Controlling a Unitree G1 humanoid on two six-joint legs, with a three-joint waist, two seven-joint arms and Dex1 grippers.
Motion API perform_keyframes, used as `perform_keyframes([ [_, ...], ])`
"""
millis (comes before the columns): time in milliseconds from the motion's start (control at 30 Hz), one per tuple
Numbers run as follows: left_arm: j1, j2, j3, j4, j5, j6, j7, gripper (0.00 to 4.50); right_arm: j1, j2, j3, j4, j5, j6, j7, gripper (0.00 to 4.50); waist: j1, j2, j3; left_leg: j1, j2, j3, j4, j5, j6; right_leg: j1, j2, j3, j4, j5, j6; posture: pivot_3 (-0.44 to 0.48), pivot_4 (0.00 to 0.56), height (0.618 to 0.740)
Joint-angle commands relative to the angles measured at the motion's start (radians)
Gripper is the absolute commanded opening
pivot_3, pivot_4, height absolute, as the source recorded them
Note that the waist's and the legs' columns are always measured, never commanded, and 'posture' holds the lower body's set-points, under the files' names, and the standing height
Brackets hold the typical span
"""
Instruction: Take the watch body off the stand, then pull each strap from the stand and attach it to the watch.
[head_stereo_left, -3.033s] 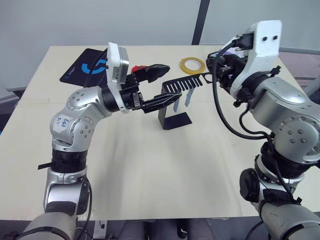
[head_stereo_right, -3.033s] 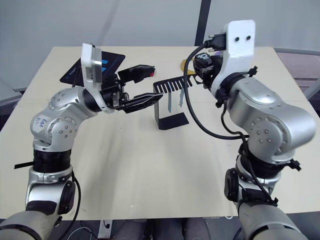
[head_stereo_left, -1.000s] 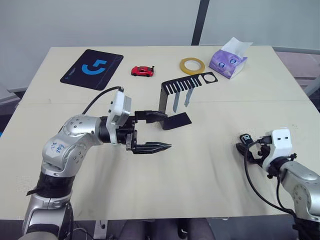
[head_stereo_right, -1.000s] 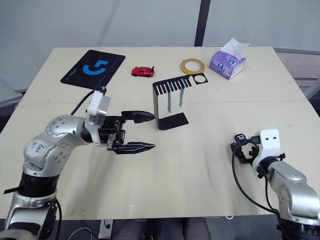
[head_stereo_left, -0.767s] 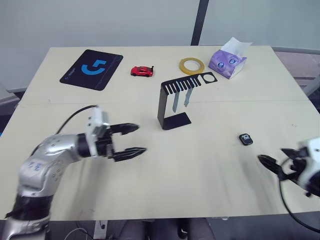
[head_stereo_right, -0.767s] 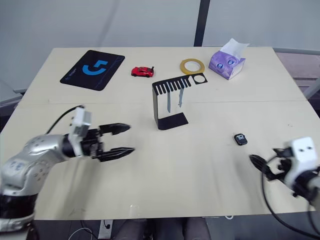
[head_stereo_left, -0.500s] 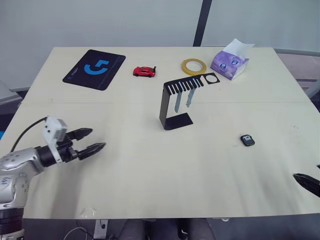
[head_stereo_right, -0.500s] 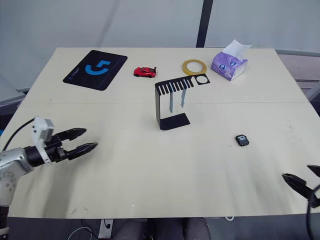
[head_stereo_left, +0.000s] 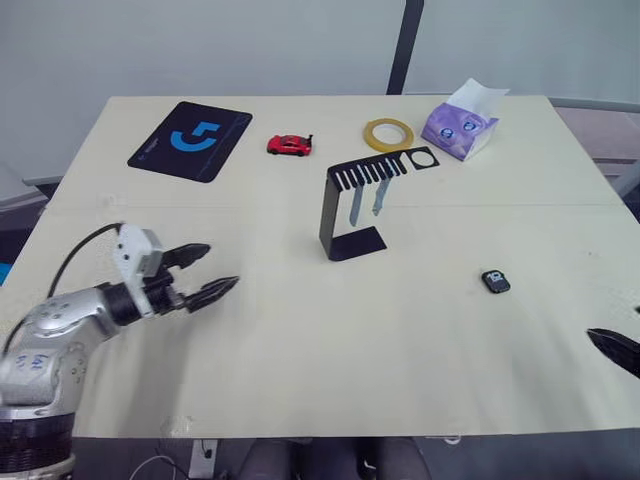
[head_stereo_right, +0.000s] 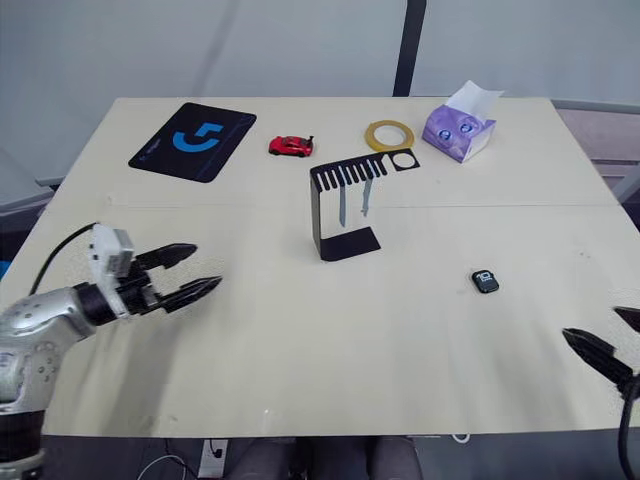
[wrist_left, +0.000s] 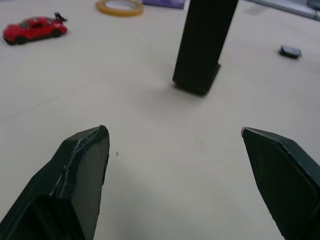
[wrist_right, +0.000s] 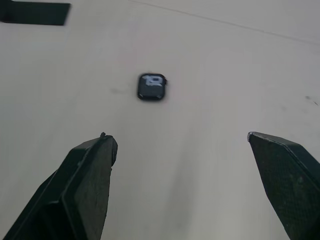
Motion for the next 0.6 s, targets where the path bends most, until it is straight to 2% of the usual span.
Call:
perform_keyframes([
  [33, -0.026, -0.06, -0.113, -0.167, 0.072, 0.076, 0.181, 4.5, -0.053, -0.008, 0.038, -0.196, 0.182, 0.079, -0.099, 4.49, 0.001, 0.0, 0.0, 0.0, 0.0, 0.0, 0.0, 0.0, 0.0, 0.0, 0.001, 0.0, 0.0, 0.0, 0.0, 0.0, 0.15, 0.738],
  [133, -0.064, -0.141, -0.176, -0.232, 0.105, 0.162, 0.318, 4.5, -0.138, -0.033, 0.117, -0.31, 0.337, 0.127, -0.216, 4.49, -0.001, -0.001, 0.0, 0.0, 0.0, 0.0, 0.0, 0.0, 0.0, 0.0, 0.003, -0.001, 0.0, 0.0, 0.0, 0.0, 0.15, 0.738],
  [267, -0.112, -0.24, -0.268, -0.246, 0.183, 0.192, 0.443, 4.5, -0.315, -0.079, 0.283, -0.363, 0.46, 0.143, -0.376, 4.49, 0.0, -0.002, 0.0, 0.0, -0.001, 0.001, 0.001, 0.0, 0.0, 0.0, 0.003, -0.001, 0.0, 0.0, 0.0, 0.0, 0.15, 0.738],
  [433, -0.155, -0.314, -0.354, -0.179, 0.288, 0.165, 0.525, 4.5, -0.464, -0.11, 0.451, -0.386, 0.561, 0.144, -0.503, 4.49, 0.006, -0.005, 0.0, -0.001, -0.001, 0.0, 0.001, 0.001, 0.001, 0.0, 0.003, -0.003, 0.0, 0.0, 0.0, 0.0, 0.15, 0.738],
  [600, -0.193, -0.376, -0.407, -0.12, 0.349, 0.129, 0.549, 4.5, -0.521, -0.127, 0.536, -0.389, 0.593, 0.134, -0.566, 4.49, 0.004, -0.007, -0.001, -0.002, -0.002, 0.0, 0.002, 0.001, 0.002, 0.0, 0.002, -0.003, -0.001, 0.0, 0.0, 0.0, 0.15, 0.738],
])
